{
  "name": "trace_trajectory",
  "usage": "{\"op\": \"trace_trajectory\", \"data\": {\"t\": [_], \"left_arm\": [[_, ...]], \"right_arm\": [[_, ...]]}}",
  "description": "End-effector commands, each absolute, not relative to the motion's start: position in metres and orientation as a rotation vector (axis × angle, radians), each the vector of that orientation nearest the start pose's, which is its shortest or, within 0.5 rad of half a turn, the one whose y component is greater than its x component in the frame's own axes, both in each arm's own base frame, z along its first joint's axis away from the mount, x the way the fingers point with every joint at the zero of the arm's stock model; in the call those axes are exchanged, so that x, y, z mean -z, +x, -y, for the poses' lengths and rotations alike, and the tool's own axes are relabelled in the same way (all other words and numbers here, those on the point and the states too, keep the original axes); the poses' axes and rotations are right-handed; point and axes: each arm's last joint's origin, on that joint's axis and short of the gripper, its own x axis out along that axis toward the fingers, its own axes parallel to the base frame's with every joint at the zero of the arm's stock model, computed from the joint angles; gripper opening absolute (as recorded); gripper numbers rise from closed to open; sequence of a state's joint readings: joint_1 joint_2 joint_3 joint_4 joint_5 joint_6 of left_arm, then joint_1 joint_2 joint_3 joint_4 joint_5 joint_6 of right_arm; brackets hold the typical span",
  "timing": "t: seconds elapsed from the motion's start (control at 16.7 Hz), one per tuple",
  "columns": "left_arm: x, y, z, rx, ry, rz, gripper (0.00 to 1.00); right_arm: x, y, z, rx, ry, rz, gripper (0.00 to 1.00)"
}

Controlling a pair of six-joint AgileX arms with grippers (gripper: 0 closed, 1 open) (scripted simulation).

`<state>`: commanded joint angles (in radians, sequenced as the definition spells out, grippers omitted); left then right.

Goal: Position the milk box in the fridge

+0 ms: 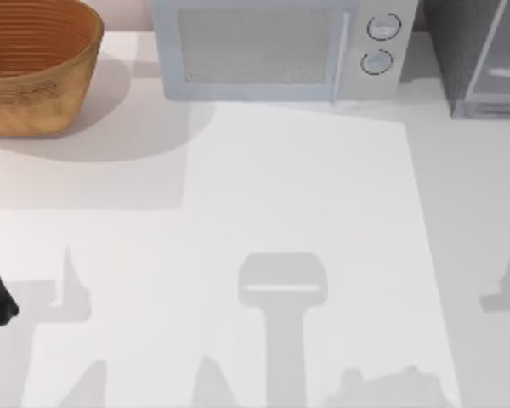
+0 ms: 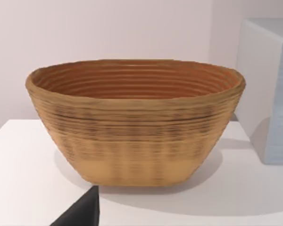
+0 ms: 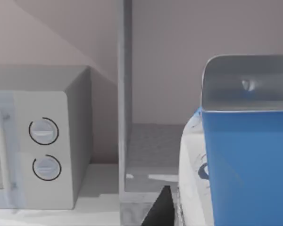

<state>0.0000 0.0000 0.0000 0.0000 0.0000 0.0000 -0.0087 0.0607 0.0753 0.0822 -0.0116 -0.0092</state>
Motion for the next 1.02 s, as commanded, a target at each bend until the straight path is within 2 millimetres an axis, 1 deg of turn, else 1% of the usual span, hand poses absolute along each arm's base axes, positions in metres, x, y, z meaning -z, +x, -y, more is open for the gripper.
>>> {"op": "trace_trajectory", "data": {"t": [0.18, 0.3, 0.42, 0.54, 0.66, 0.78, 1.02], "left_arm": [[-0.160, 0.106, 0.001, 0.000, 0.000, 0.000, 1.00], [-0.160, 0.106, 0.001, 0.000, 0.000, 0.000, 1.00], [-0.160, 0.106, 0.001, 0.000, 0.000, 0.000, 1.00], [-0.160, 0.106, 0.001, 0.000, 0.000, 0.000, 1.00], [-0.160, 0.106, 0.001, 0.000, 0.000, 0.000, 1.00], [-0.160, 0.106, 0.001, 0.000, 0.000, 0.000, 1.00], [-0.160, 0.106, 0.001, 0.000, 0.000, 0.000, 1.00]], "right_arm": [[-0.221, 0.110, 0.003, -0.003, -0.029, 0.171, 0.00], [-0.239, 0.120, 0.004, -0.003, -0.038, 0.187, 0.00], [-0.252, 0.136, 0.007, -0.004, -0.042, 0.178, 0.00], [-0.259, 0.158, 0.010, -0.004, -0.040, 0.147, 0.00], [-0.259, 0.183, 0.015, -0.004, -0.032, 0.101, 0.00], [-0.254, 0.211, 0.021, -0.003, -0.020, 0.048, 0.00], [-0.230, 0.265, 0.037, 0.000, 0.008, -0.047, 0.00]]}}
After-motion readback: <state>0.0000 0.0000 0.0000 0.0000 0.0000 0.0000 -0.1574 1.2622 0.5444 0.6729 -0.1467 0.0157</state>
